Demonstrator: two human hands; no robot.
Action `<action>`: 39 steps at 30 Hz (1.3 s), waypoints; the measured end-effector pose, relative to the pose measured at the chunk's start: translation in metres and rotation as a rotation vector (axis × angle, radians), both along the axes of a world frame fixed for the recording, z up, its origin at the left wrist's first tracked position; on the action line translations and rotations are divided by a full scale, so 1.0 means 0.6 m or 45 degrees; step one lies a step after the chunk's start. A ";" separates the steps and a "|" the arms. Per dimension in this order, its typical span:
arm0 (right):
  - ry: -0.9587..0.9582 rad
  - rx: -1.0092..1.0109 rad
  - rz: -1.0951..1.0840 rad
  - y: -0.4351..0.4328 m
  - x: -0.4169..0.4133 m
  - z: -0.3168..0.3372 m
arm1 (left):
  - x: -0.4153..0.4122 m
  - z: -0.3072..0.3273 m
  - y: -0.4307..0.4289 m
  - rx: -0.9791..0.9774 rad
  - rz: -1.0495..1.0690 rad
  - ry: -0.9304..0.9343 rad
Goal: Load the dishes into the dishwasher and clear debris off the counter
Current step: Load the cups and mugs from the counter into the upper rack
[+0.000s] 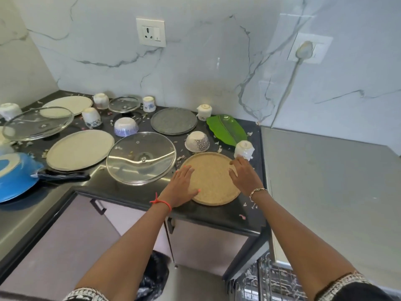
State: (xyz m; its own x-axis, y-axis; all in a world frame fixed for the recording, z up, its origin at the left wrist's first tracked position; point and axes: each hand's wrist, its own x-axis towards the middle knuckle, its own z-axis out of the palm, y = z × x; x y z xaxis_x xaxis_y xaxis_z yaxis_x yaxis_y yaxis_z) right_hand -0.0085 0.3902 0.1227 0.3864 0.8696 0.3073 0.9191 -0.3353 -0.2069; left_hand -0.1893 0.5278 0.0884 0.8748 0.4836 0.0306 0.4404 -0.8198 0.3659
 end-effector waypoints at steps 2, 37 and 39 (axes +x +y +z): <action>0.038 -0.024 -0.028 0.017 0.027 0.002 | 0.027 0.006 0.018 -0.002 -0.006 -0.003; 0.354 -0.355 -0.178 0.590 0.303 0.032 | 0.213 0.041 0.463 -0.136 -0.472 0.730; 0.415 -0.394 -0.198 0.605 0.308 0.025 | 0.212 0.040 0.466 -0.188 -0.481 0.723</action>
State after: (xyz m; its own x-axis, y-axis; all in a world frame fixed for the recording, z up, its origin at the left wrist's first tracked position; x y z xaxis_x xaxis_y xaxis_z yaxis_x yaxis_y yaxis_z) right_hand 0.1760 0.7530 0.1378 0.5523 0.8255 -0.1163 0.7569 -0.5550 -0.3451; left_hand -0.0623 0.8071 0.1123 0.8450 0.1072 -0.5240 0.2914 -0.9138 0.2830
